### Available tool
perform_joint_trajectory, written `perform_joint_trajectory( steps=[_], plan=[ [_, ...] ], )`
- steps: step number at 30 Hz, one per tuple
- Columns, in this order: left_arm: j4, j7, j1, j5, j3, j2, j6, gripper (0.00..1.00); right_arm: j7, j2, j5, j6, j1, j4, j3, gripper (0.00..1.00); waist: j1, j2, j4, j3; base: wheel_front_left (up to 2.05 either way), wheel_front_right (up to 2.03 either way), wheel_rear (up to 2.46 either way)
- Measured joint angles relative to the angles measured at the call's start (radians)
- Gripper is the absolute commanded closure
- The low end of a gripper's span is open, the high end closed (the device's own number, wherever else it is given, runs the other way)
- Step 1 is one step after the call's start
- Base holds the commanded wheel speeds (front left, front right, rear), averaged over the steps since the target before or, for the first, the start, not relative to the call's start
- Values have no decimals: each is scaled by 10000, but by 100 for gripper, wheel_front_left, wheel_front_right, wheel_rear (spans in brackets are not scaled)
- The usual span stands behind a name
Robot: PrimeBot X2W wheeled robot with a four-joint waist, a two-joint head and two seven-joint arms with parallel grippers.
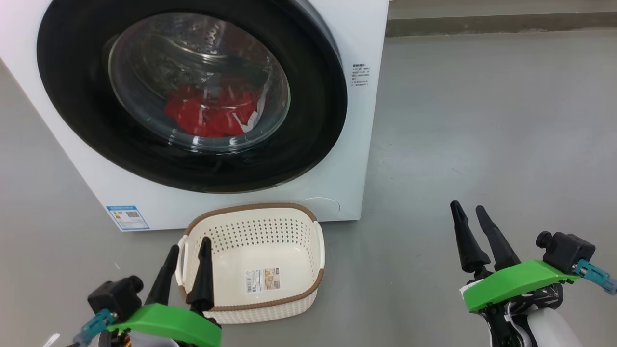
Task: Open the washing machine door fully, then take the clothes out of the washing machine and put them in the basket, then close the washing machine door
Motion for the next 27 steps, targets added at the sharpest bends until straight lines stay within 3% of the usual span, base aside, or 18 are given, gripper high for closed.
perform_joint_trajectory(
  steps=[27],
  plan=[
    [405,-798,-593,3035,-153,29,700,0,-765,-81,-3058,0,-802,692,263,0,0,0,-35,-53,0,0,0]
  ],
)
